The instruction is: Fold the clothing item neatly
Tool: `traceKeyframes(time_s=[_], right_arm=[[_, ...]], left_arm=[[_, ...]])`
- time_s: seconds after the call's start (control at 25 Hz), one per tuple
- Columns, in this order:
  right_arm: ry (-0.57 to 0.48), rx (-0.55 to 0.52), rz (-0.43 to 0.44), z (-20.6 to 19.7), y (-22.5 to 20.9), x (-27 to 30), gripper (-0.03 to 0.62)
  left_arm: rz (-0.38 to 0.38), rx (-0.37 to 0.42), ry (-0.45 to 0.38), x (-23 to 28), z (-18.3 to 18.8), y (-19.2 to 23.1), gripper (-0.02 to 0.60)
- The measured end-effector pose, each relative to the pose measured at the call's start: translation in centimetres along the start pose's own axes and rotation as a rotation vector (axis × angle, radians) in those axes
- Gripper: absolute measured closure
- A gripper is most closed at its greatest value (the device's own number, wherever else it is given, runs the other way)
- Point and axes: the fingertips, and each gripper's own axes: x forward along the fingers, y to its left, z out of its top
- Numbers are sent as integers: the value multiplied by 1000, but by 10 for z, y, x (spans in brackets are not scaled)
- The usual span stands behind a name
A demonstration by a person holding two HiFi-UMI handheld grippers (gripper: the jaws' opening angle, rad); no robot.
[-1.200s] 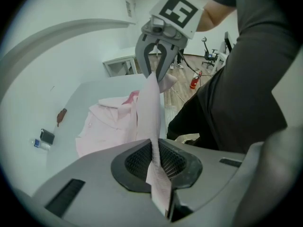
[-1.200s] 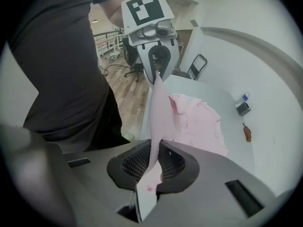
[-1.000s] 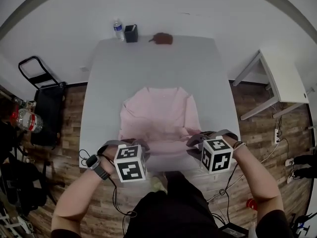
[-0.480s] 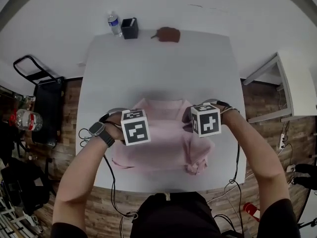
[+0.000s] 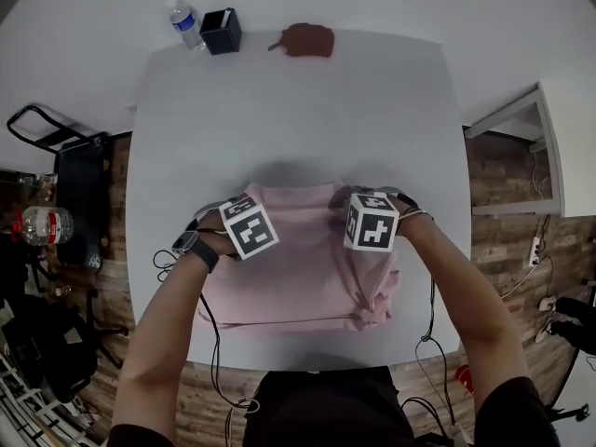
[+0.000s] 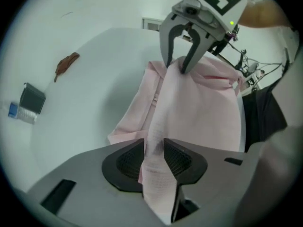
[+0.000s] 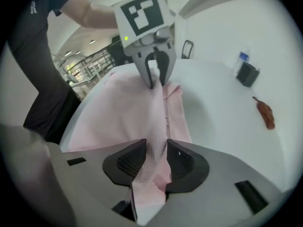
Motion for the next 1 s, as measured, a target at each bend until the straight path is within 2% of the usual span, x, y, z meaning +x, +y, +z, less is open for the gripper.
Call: traceKeyframes(time_s=[0.08, 0.12, 0.16, 0.2, 0.28, 0.36, 0.4, 0.52, 0.6, 0.68, 0.88, 1.0], right_arm=[[-93, 70, -145, -1, -6, -27, 476], [-134, 87, -197, 0, 1, -43, 476], [-168, 90, -212, 1, 17, -56, 476], [-189, 76, -186, 4, 43, -62, 476], [-165, 0, -65, 2, 104, -54, 477], [-38, -112, 19, -21, 146, -35, 477], [43, -159, 20, -39, 152, -28, 480], [245, -214, -77, -85, 126, -26, 484], [320, -224, -134, -103, 103, -27, 484], [360, -225, -153, -116, 89, -23, 484], [382, -125, -209, -131, 85, -21, 484], [291, 6, -233, -130, 82, -19, 482]], left_arm=[[49, -63, -33, -8, -6, 9, 456], [75, -88, -53, -14, -8, 10, 456], [101, -107, -77, -22, -9, 10, 456], [121, -121, -104, -30, -8, 6, 456], [123, -139, -164, -42, -4, -12, 457], [83, -141, -195, -38, -1, -39, 460], [58, -138, -192, -31, -1, -52, 466], [11, -142, -148, -3, -10, -82, 468], [11, -174, -128, 13, -19, -87, 466], [15, -227, -132, 24, -23, -83, 468], [33, -307, -169, 33, -25, -73, 468], [35, -359, -242, 32, -25, -75, 466]])
